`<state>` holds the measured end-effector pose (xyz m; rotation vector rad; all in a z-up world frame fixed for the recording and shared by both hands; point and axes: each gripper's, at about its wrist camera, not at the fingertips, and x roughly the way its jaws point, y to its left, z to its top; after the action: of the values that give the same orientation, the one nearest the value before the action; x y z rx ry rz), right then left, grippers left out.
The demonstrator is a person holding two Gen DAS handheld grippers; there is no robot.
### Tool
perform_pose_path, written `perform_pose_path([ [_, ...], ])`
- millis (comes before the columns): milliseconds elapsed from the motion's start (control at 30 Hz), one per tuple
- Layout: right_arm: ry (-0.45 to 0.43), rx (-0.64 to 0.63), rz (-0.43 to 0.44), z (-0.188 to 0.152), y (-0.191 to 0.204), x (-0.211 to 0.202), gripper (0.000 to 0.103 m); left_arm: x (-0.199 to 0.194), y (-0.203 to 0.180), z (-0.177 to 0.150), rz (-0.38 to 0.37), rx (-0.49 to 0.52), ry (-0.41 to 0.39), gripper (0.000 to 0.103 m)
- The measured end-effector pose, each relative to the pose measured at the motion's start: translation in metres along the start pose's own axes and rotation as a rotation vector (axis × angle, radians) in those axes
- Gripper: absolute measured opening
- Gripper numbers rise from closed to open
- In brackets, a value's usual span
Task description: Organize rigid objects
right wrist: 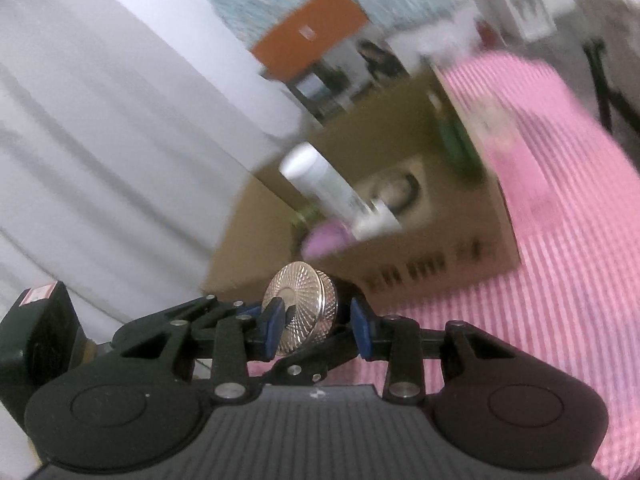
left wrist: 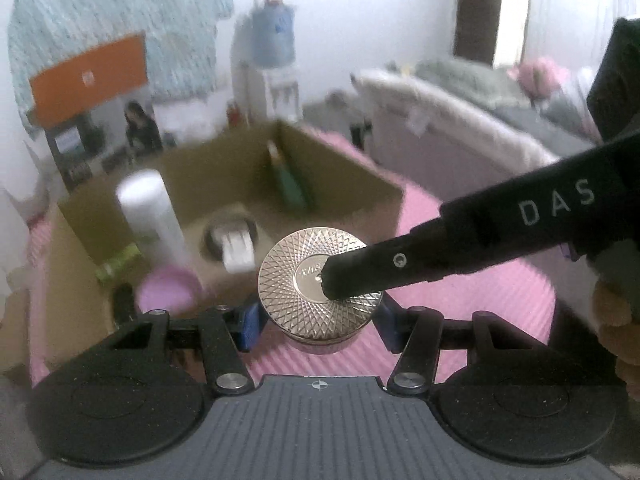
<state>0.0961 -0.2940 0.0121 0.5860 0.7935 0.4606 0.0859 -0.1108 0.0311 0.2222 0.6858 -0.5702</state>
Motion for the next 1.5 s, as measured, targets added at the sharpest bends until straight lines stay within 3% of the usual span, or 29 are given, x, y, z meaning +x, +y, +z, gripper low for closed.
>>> perform_pose_path([
  [233, -0.042, -0.121, 0.002, 0.058, 0.021, -0.004, 0.039, 0.011, 0.019, 0.053, 0.007, -0.032, -0.050, 0.055],
  [500, 0.083, -0.087, -0.079, 0.120, -0.022, 0.052, 0.039, 0.097, 0.044, 0.084, -0.058, -0.128, 0.117, 0.055],
  [667, 0.162, -0.084, -0.136, 0.131, -0.047, 0.081, 0.039, 0.132, 0.052, 0.083, -0.082, -0.183, 0.208, 0.055],
  [1067, 0.235, -0.173, -0.201, 0.138, -0.049, 0.104, 0.039, 0.158, 0.060, 0.076, -0.095, -0.252, 0.303, 0.058],
  [1267, 0.224, -0.170, -0.196, 0.140, -0.050, 0.103, 0.039, 0.151, 0.059, 0.081, -0.102, -0.247, 0.277, 0.064],
  [1500, 0.170, -0.163, -0.158, 0.139, -0.044, 0.084, 0.040, 0.132, 0.053, 0.090, -0.076, -0.225, 0.218, 0.078],
])
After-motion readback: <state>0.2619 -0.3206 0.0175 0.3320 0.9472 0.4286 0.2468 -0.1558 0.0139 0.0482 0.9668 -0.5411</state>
